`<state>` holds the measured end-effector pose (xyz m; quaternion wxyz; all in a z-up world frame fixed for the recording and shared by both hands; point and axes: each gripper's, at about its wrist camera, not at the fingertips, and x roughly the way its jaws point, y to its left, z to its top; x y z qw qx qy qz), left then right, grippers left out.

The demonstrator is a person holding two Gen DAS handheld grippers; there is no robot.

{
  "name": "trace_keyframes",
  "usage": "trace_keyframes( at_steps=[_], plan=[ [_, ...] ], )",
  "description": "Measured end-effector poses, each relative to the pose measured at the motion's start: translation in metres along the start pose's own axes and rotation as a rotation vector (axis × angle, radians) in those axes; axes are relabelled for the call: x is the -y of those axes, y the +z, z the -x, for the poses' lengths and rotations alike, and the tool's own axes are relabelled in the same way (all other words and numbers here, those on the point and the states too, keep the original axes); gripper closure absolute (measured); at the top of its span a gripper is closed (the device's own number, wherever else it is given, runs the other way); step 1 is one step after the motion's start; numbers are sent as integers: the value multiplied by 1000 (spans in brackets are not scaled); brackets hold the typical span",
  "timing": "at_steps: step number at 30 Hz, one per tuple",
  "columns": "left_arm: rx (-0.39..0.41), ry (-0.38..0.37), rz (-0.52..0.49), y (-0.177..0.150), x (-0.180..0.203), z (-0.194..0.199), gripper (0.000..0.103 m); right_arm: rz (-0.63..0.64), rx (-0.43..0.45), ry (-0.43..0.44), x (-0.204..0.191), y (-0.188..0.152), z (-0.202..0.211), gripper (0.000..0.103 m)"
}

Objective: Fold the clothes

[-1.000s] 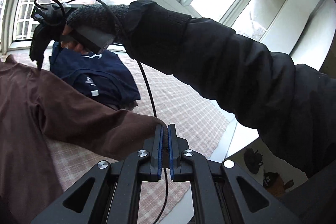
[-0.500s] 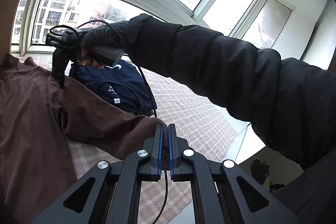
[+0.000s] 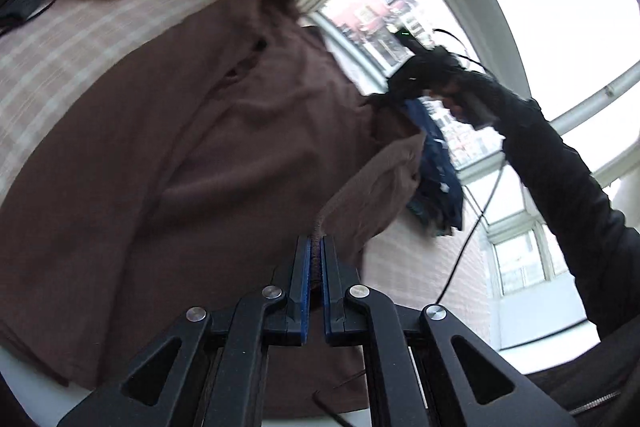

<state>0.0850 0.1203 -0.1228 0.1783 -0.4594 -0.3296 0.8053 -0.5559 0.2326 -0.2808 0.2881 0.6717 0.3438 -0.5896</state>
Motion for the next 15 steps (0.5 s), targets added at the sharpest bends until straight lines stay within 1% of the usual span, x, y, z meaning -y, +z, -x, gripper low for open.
trace_keyframes(
  at_steps=[1,2,3,5,8,10,12,14,15],
  plan=[
    [-4,24,26,-3,-12,1,99,-7,5,2,-2,1,1,96],
    [-7,48,53,-5,-24,2,99,-15,12,13,-3,1,3,93],
    [-14,54,62,-8,-31,4,99,-24,18,23,-4,1,4,85],
    [-27,43,54,-12,-31,14,99,-41,76,47,1,-4,20,78],
    [-41,38,42,-13,-27,16,99,-87,183,64,14,-21,51,77],
    [-49,21,61,-11,-30,14,99,-90,239,118,19,-48,71,77],
    [-48,-1,96,-4,-34,13,99,-51,287,151,13,-87,83,77],
    [-51,-7,95,5,-34,14,99,9,309,135,-2,-140,79,77],
    [-55,-1,81,8,-33,15,99,28,303,135,-7,-160,73,77]
  ],
)
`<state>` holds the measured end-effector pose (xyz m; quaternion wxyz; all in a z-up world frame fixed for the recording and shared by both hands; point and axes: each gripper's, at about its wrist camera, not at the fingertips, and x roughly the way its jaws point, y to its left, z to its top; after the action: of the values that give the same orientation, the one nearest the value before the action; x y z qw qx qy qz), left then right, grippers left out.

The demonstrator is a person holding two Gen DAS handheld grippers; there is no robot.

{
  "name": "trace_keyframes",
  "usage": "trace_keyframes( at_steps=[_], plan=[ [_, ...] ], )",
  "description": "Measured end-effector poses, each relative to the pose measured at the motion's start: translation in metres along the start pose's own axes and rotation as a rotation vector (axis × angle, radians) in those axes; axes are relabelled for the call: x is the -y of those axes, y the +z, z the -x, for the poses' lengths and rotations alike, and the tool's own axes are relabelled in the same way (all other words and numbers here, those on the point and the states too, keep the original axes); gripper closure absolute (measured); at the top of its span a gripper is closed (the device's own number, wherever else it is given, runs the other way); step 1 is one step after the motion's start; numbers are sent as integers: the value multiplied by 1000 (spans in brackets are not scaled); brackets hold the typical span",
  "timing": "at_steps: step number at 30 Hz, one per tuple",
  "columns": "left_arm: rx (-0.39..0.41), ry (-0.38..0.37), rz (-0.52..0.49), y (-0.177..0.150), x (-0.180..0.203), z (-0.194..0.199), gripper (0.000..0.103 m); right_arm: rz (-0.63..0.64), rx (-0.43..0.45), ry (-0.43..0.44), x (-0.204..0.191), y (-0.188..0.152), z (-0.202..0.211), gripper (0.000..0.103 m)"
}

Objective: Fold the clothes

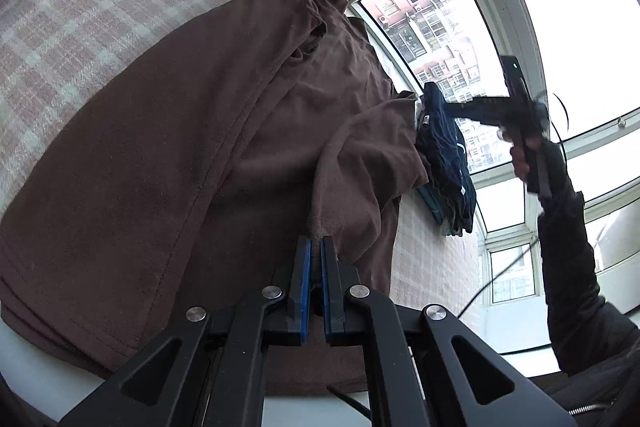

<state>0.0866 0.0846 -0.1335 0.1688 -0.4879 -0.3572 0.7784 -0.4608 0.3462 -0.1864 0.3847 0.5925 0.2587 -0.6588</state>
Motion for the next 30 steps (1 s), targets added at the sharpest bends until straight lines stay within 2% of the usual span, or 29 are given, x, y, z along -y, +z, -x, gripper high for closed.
trace_keyframes(
  at_steps=[3,5,7,9,10,12,14,17,20,22,23,27,29,30],
  plan=[
    [-16,28,-44,9,3,2,99,11,-44,90,-9,-54,-13,77],
    [-44,69,-89,15,4,1,99,-116,-96,240,-5,-78,-27,77],
    [-71,125,-153,19,6,0,99,-230,-90,325,-1,-90,-36,77],
    [-116,211,-250,18,8,1,97,-238,-51,244,-11,-97,-34,77],
    [-140,258,-320,17,11,4,92,-234,-30,191,-18,-101,-33,77],
    [-182,351,-478,12,18,9,92,-226,-27,186,-27,-100,-33,77],
    [-219,417,-685,0,37,13,92,-232,-28,192,-34,-100,-33,77],
    [-281,394,-987,-26,74,7,86,-262,-23,190,-37,-102,-31,77],
    [-347,299,-1174,-49,101,-18,78,-298,-33,214,-38,-107,-32,77],
    [-404,271,-1228,-55,107,-40,76,-314,-38,226,-39,-111,-32,77],
    [-421,287,-1254,-56,106,-50,76,-319,-40,225,-40,-114,-31,77],
    [-487,315,-1241,-48,95,-73,78,-359,-26,241,-36,-125,-23,77],
    [-506,287,-1212,-42,92,-74,84,-390,-14,270,-31,-131,-19,77],
    [-515,272,-1196,-39,91,-74,95,-415,-7,297,-27,-134,-19,77]
  ],
)
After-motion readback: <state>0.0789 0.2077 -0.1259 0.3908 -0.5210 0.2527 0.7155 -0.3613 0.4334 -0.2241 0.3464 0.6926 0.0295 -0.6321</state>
